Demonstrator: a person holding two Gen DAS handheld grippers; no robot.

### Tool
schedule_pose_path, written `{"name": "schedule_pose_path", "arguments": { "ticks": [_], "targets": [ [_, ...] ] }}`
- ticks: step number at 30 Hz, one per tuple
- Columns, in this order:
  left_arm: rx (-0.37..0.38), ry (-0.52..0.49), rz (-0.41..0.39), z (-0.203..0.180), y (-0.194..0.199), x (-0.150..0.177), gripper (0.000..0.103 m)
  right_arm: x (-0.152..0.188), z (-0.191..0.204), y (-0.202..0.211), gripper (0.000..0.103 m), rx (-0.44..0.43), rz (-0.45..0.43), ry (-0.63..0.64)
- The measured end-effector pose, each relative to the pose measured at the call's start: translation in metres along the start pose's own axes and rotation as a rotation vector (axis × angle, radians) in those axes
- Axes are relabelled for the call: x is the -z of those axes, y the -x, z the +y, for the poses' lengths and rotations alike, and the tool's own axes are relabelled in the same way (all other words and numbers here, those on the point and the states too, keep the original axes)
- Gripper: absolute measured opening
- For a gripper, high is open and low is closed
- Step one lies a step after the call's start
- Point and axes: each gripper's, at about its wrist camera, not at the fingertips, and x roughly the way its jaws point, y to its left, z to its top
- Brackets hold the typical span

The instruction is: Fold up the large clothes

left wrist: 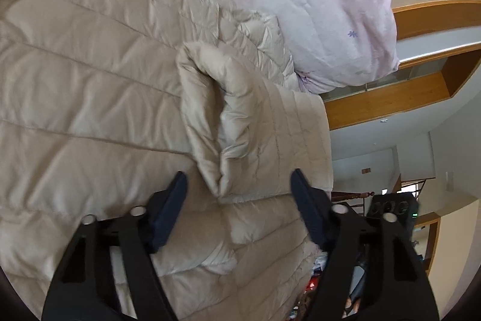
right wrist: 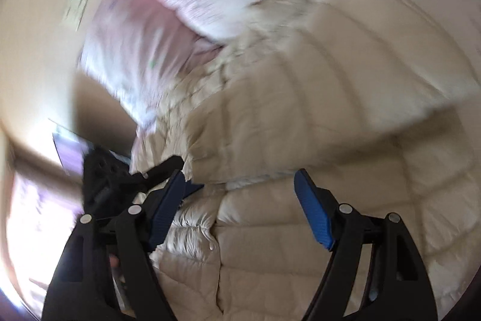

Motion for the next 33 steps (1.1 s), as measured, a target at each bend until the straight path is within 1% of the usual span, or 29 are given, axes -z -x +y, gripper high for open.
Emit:
{"name": "schedule_pose_path", "arguments": {
  "ticks": [1,2,3,4,6,8,11,13,14,17,18,19,20,21,23,24,26,27,28,29,30,31,32,33],
  "targets": [
    [-0.002,0.007,0.008,-0.001,-0.005,-0.002,0.055,-0.001,-0.008,0.004,0.076,-0.005,-0.011,-0.03],
    [-0.005,0.013,0.014,-0.002,-0.01,-0.004,0.043,-0.001,-0.015,0.007,0.076,-0.006,-0.025,-0.059],
    [-0.01,0.016,0.016,-0.002,-0.015,-0.007,0.02,-0.002,-0.021,0.009,0.076,-0.006,-0.038,-0.084],
    [-0.014,0.017,0.014,-0.001,-0.017,-0.01,0.011,-0.003,-0.029,0.013,0.076,-0.01,-0.053,-0.116],
    [-0.017,0.023,-0.009,0.001,-0.014,-0.014,0.006,-0.007,-0.041,0.018,0.076,-0.028,-0.07,-0.172],
    [-0.023,0.007,-0.058,0.001,0.001,-0.019,0.006,-0.01,-0.049,0.019,0.076,-0.03,-0.089,-0.202],
    [-0.064,-0.025,-0.146,0.004,0.034,-0.027,0.006,-0.015,-0.059,0.021,0.075,-0.017,-0.131,-0.241],
    [-0.096,-0.038,-0.182,0.008,0.049,-0.031,0.006,-0.02,-0.065,0.017,0.068,-0.008,-0.153,-0.265],
    [-0.117,-0.044,-0.201,0.01,0.058,-0.033,0.006,-0.021,-0.067,0.015,0.066,0.0,-0.161,-0.274],
    [-0.16,-0.059,-0.228,0.016,0.069,-0.037,0.006,-0.027,-0.073,0.007,0.058,0.037,-0.187,-0.304],
    [-0.179,-0.069,-0.235,0.018,0.072,-0.038,0.006,-0.029,-0.074,0.006,0.05,0.066,-0.2,-0.306],
    [-0.198,-0.078,-0.242,0.02,0.074,-0.038,0.006,-0.03,-0.073,0.006,0.029,0.092,-0.215,-0.294],
    [-0.22,-0.085,-0.246,0.023,0.076,-0.037,0.006,-0.031,-0.07,0.006,0.018,0.125,-0.235,-0.264],
    [-0.232,-0.089,-0.246,0.026,0.076,-0.036,0.006,-0.031,-0.062,0.009,0.011,0.184,-0.269,-0.198],
    [-0.256,-0.083,-0.226,0.033,0.071,-0.036,0.006,-0.027,-0.053,0.01,0.01,0.248,-0.294,-0.134],
    [-0.267,-0.078,-0.216,0.037,0.068,-0.035,0.006,-0.025,-0.05,0.008,0.01,0.286,-0.286,-0.114],
    [-0.304,-0.075,-0.194,0.043,0.061,-0.033,0.006,-0.023,-0.048,-0.002,0.011,0.375,-0.231,-0.082],
    [-0.317,-0.076,-0.18,0.044,0.057,-0.033,0.006,-0.023,-0.045,-0.006,0.018,0.409,-0.208,-0.064],
    [-0.32,-0.077,-0.172,0.045,0.055,-0.032,0.007,-0.021,-0.041,-0.009,0.023,0.461,-0.186,-0.04],
    [-0.322,-0.078,-0.168,0.046,0.055,-0.031,0.007,-0.019,-0.037,-0.008,0.028,0.487,-0.179,-0.024],
    [-0.318,-0.081,-0.17,0.045,0.058,-0.031,0.01,-0.017,-0.03,-0.007,0.039,0.506,-0.172,-0.003],
    [-0.317,-0.085,-0.172,0.044,0.061,-0.031,0.012,-0.013,-0.018,-0.005,0.041,0.513,-0.172,0.035],
    [-0.317,-0.091,-0.175,0.043,0.066,-0.03,0.02,-0.01,-0.007,-0.004,0.041,0.508,-0.171,0.068],
    [-0.318,-0.1,-0.186,0.042,0.074,-0.026,0.034,-0.007,0.006,-0.004,0.041,0.49,-0.166,0.109]
  ]
}}
